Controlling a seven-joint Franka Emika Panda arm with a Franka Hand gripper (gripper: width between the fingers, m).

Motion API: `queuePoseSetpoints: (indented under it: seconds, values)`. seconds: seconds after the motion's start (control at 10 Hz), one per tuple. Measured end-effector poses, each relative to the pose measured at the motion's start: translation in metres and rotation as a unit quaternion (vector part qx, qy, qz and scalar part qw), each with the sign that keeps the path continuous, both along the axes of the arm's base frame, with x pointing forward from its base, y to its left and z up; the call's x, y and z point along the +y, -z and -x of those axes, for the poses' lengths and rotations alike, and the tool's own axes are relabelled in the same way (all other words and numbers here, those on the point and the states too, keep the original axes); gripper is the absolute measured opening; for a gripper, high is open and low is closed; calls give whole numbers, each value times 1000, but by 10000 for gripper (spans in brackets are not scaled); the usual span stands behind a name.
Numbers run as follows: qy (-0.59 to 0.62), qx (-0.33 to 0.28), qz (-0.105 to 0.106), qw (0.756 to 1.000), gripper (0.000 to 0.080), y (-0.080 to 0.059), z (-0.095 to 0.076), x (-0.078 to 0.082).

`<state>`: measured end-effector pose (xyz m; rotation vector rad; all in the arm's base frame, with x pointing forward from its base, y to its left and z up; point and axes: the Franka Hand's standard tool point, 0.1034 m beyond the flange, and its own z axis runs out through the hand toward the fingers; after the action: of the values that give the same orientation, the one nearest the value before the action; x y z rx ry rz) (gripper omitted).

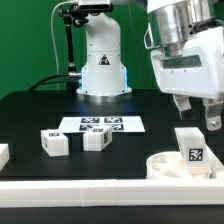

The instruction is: Assemble stool

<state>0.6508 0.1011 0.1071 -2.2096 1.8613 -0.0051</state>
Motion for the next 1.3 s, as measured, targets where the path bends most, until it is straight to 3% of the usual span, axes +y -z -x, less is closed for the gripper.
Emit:
queuePoseSetpoints:
  seconds: [0.3,0.6,0.8,0.9,1.3]
  values:
    - [-80,-19,13,997,649,-2,-3,-1]
    - [-230,-26,42,972,649,-4,-2,3]
    - [-361,-41,66,929,649,-3,-2,0]
    - [-379,-45,68,922,649,-3,-2,0]
    - [-512,-70,87,852,649,-3,-2,0]
